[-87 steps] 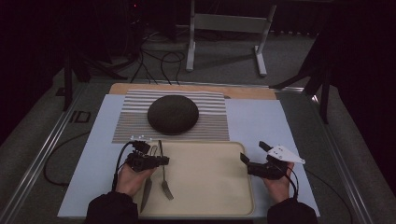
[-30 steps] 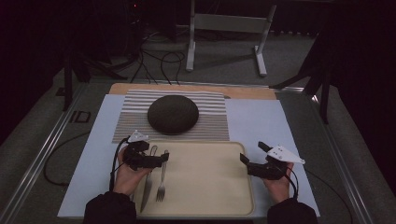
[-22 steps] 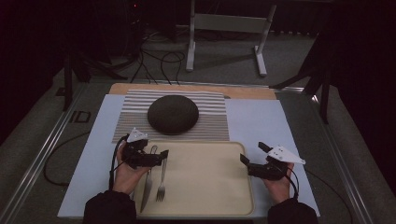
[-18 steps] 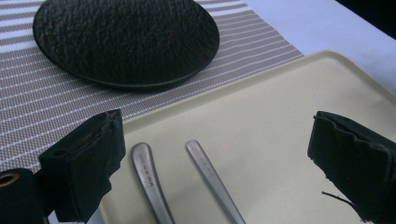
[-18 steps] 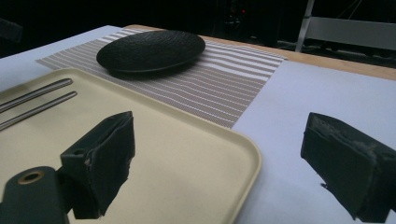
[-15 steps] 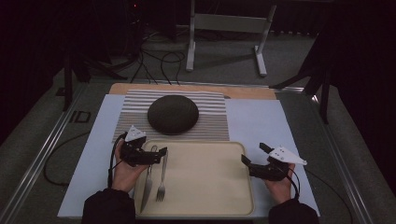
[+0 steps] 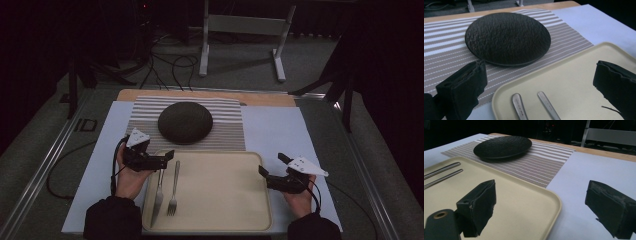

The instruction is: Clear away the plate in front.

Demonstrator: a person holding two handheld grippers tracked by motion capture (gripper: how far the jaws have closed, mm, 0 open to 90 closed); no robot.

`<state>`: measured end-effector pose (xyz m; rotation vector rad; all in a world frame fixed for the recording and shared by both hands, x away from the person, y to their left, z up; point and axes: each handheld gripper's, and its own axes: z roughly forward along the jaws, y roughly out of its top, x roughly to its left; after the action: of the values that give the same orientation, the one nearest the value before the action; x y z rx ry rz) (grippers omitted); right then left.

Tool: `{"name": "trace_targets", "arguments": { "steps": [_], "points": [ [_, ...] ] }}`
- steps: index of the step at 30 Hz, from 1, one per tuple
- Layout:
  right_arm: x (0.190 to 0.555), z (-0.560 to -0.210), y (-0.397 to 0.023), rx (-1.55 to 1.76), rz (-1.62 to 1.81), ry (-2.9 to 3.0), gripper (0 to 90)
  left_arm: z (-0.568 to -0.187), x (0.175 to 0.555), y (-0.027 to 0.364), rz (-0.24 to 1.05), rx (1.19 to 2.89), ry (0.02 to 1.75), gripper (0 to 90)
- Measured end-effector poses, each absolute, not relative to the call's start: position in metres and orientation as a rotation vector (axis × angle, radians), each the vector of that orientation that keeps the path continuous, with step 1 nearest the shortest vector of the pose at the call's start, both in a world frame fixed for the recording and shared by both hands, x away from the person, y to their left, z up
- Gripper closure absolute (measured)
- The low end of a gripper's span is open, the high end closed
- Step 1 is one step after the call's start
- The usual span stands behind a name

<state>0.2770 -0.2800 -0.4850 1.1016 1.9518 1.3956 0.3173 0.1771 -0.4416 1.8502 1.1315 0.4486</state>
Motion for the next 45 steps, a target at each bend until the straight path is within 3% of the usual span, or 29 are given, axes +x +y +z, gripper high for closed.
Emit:
{"name": "trace_targets", "arguments": {
  "steps": [45],
  "points": [
    [0.278,-0.485,-0.28,1.108,1.402,1.945,9.9,-0.449,0.377,0.196,0.422,1.831,1.176,0.0]
  ]
}}
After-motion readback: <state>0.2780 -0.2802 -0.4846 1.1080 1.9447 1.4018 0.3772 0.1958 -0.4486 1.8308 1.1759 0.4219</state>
